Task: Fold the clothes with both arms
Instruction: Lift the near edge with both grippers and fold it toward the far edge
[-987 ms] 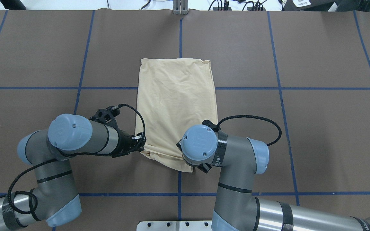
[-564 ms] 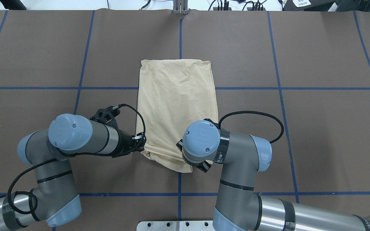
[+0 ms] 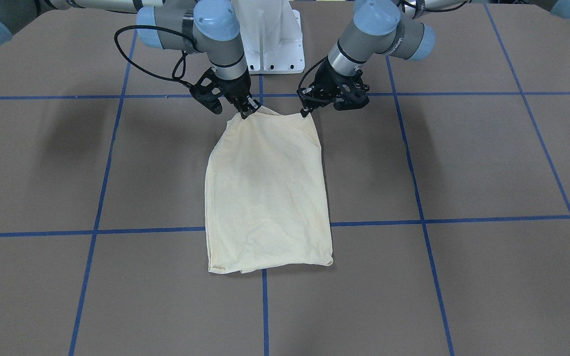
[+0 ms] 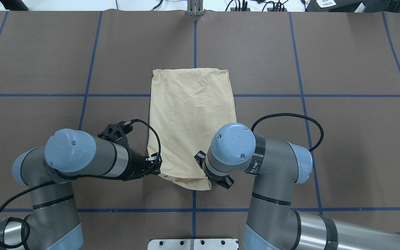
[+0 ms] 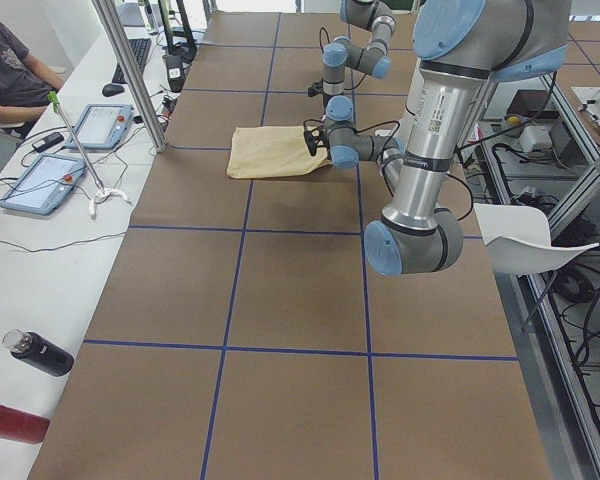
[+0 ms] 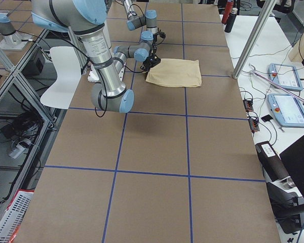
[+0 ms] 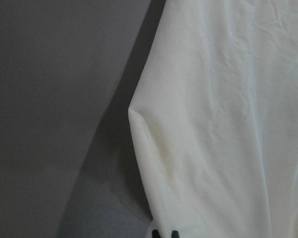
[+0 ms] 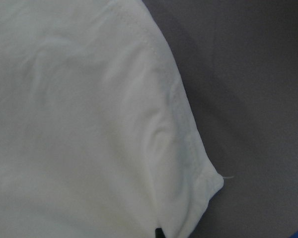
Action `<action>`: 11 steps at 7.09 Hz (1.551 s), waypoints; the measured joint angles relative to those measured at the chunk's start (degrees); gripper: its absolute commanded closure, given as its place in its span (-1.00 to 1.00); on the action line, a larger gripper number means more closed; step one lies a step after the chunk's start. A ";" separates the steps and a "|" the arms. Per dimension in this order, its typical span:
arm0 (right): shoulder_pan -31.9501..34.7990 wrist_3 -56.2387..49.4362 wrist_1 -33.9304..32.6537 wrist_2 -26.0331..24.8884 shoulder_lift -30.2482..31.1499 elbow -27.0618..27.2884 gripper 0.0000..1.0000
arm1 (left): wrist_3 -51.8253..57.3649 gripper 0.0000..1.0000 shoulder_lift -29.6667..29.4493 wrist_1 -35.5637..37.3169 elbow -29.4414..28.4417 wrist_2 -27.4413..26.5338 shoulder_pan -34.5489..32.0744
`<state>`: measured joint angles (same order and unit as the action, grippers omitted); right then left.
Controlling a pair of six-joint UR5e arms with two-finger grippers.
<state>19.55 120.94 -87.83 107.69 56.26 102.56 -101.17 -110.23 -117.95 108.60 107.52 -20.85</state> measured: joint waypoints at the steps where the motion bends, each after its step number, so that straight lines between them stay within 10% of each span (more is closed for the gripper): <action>1: -0.27 0.00 0.02 1.92 0.72 0.93 1.00 | -0.01 1.00 0.06 2.36 2.15 0.09 2.77; 6: 0.21 -2.80 0.28 5.44 2.63 5.21 1.00 | -0.07 1.00 1.34 4.94 7.16 0.19 7.02; 11: 12.33 -15.16 1.27 4.53 -4.67 -1.14 1.00 | 6.02 1.00 -2.17 5.01 2.74 5.43 -12.04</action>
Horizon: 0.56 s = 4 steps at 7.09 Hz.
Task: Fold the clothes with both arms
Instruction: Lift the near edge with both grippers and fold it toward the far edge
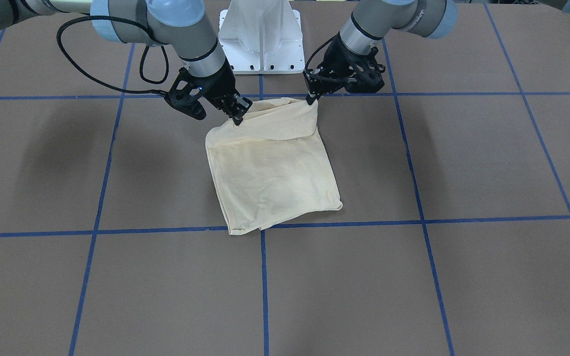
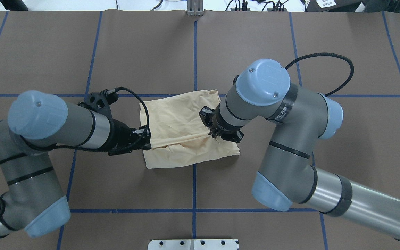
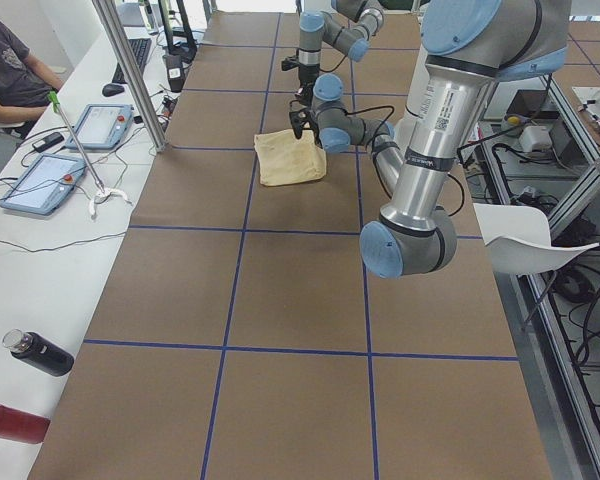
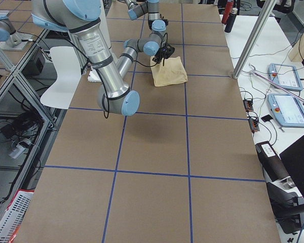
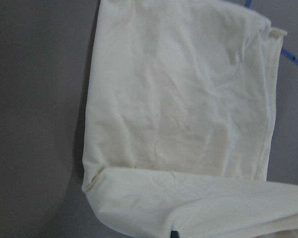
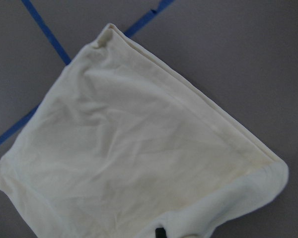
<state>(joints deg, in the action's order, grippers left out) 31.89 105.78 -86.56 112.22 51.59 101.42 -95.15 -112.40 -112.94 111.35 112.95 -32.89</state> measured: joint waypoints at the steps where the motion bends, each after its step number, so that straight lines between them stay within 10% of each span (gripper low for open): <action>1: 1.39 -1.39 2.33 -0.59 -3.50 -6.13 1.00 | 1.55 1.00 -3.08 -0.24 -4.65 0.77 -3.47; 4: 4.09 -2.87 12.33 -2.02 -8.16 -19.79 1.00 | 4.92 1.00 -10.22 -3.37 -17.93 1.05 -7.98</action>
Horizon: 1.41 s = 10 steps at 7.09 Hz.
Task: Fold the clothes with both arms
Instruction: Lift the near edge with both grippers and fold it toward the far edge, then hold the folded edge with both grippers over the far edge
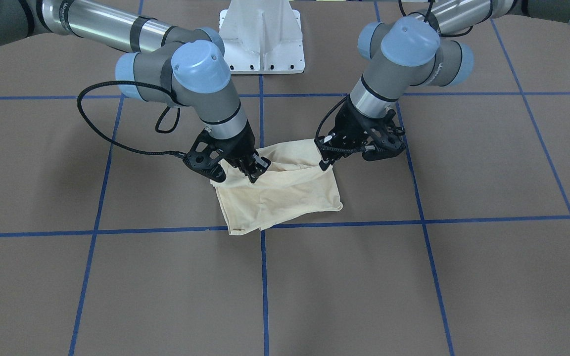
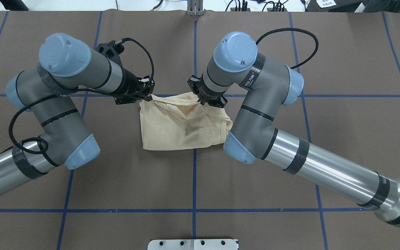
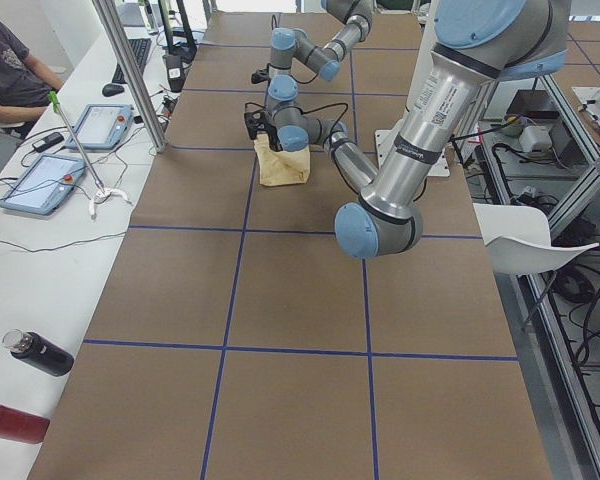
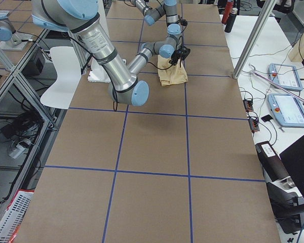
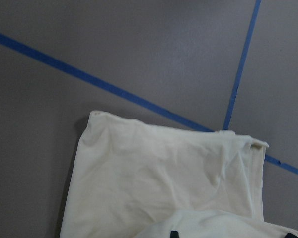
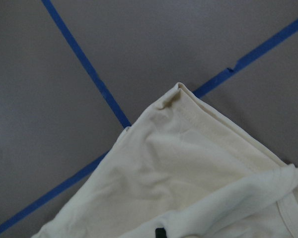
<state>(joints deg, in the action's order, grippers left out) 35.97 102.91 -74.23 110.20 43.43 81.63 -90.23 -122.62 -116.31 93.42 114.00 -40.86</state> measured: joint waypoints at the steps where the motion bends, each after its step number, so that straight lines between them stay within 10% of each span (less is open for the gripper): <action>1: 0.24 -0.62 0.92 -0.74 -1.69 -3.29 1.00 | 0.44 1.00 -0.50 -2.83 -3.42 -0.07 -0.27; 5: 0.33 -1.21 4.83 -2.88 -5.42 -11.43 1.00 | 1.45 1.00 0.03 -6.22 -7.20 0.00 -0.51; 6: 0.33 -1.20 5.25 -3.11 -5.57 -12.20 -0.98 | 1.55 0.64 0.26 -6.27 -7.11 0.10 -0.48; 7: 0.28 -1.18 5.41 -3.17 -5.59 -12.65 -1.00 | 1.56 -0.73 0.32 -6.29 -7.06 0.12 -0.46; 10: 0.76 -3.51 5.56 -2.30 -5.91 -12.41 -1.00 | 1.76 -0.98 0.35 -5.97 -6.62 0.73 -1.17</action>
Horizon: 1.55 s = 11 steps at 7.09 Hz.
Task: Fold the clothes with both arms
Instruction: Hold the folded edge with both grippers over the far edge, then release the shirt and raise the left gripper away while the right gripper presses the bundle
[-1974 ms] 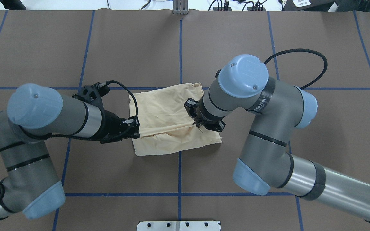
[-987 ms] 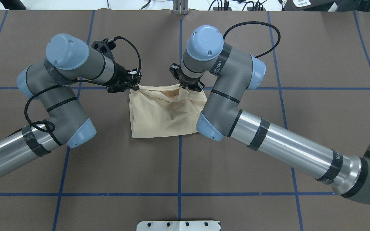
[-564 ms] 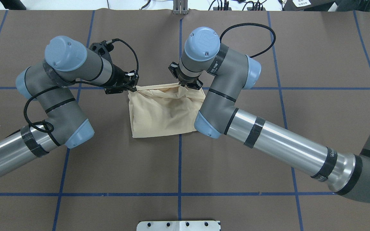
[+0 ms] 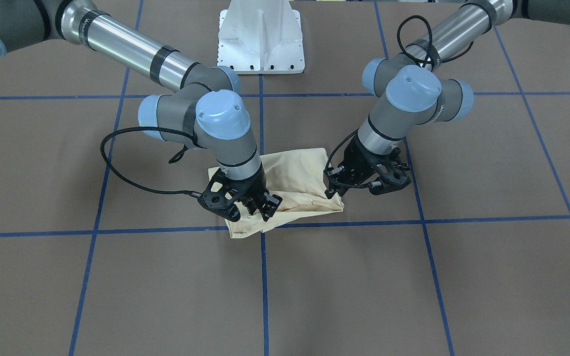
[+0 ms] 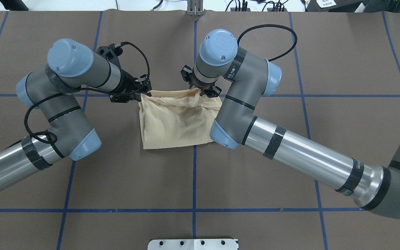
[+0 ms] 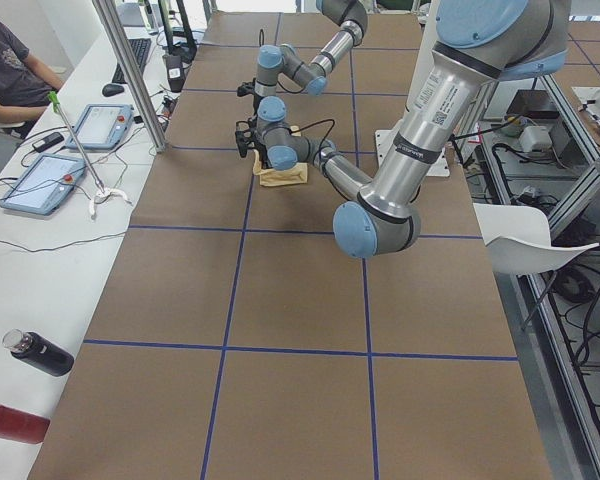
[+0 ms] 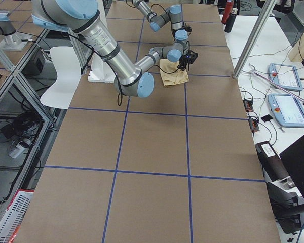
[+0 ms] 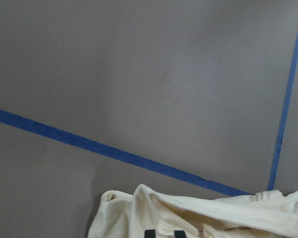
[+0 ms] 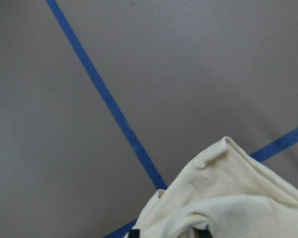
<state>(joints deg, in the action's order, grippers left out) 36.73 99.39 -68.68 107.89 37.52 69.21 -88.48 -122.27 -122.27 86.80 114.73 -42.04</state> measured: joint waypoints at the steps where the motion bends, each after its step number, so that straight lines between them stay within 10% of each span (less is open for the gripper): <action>1: 0.62 -1.24 -0.06 1.48 -0.12 0.86 -1.00 | 1.43 -0.98 0.55 0.21 0.44 1.80 -1.83; 11: -6.70 -23.08 -8.88 -6.29 -4.12 -1.64 -1.00 | 16.19 -0.98 13.03 0.35 7.59 9.37 -11.40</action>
<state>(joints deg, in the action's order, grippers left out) 30.04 76.31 -77.56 101.61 33.40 67.58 -72.29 -109.24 -121.92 94.39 124.10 -53.43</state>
